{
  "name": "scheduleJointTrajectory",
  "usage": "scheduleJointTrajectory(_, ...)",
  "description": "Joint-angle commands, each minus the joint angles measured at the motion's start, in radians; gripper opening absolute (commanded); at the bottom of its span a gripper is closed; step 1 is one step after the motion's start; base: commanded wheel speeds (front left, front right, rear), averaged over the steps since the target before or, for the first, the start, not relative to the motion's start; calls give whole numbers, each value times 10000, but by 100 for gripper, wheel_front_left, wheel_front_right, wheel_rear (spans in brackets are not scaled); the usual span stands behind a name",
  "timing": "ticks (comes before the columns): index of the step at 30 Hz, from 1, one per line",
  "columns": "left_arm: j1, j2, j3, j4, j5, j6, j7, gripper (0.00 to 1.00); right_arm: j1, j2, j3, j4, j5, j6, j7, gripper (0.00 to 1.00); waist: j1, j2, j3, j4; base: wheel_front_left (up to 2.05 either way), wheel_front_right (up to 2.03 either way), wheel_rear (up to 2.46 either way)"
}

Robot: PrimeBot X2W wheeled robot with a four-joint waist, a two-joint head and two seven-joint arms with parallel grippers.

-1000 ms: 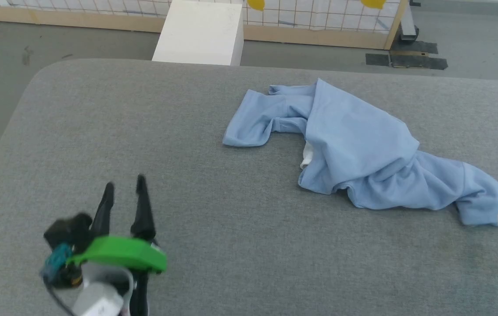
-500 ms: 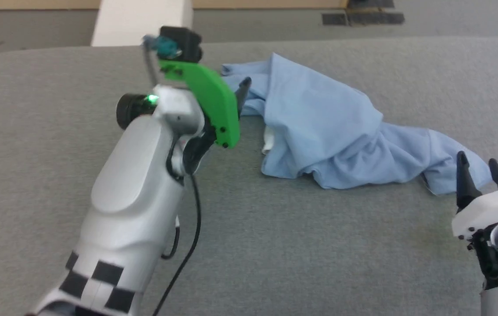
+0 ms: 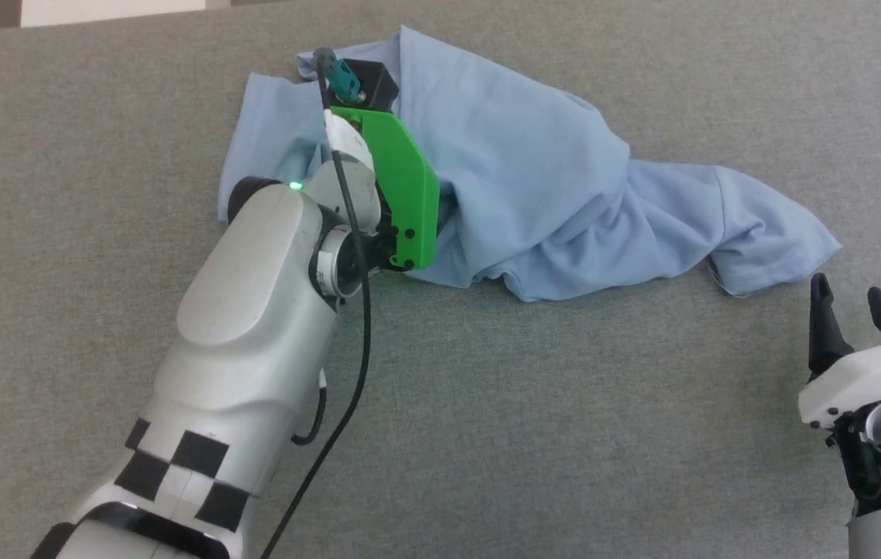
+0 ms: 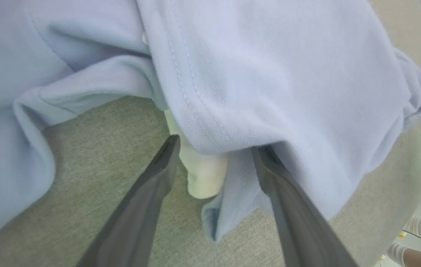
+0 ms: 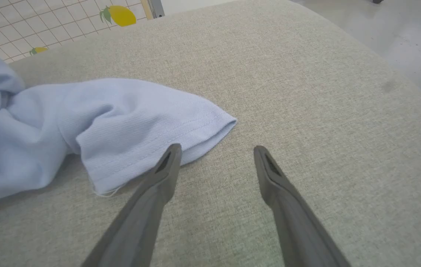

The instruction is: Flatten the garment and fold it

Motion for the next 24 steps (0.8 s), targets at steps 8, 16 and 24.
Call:
scheduleJointTrajectory(8, -225, -129, -132, -94, -532, -813, -1045, 0, -300, 8, 201, 155, -101, -15, -163, 100, 0, 0, -145, 389, 0, 0, 0)
scheduleJointTrajectory(16, 35, -55, 397, -1136, -1326, -1123, -2180, 0, 94, 8, -155, 377, -308, -15, -164, 100, 0, 0, -814, 1336, 0, 0, 0)
scheduleJointTrajectory(24, 3423, 1280, 1698, -4464, -1964, -236, -2591, 0, 402, 8, -112, 671, -256, -15, -141, 100, 0, 0, -1775, 2550, 0, 0, 0)
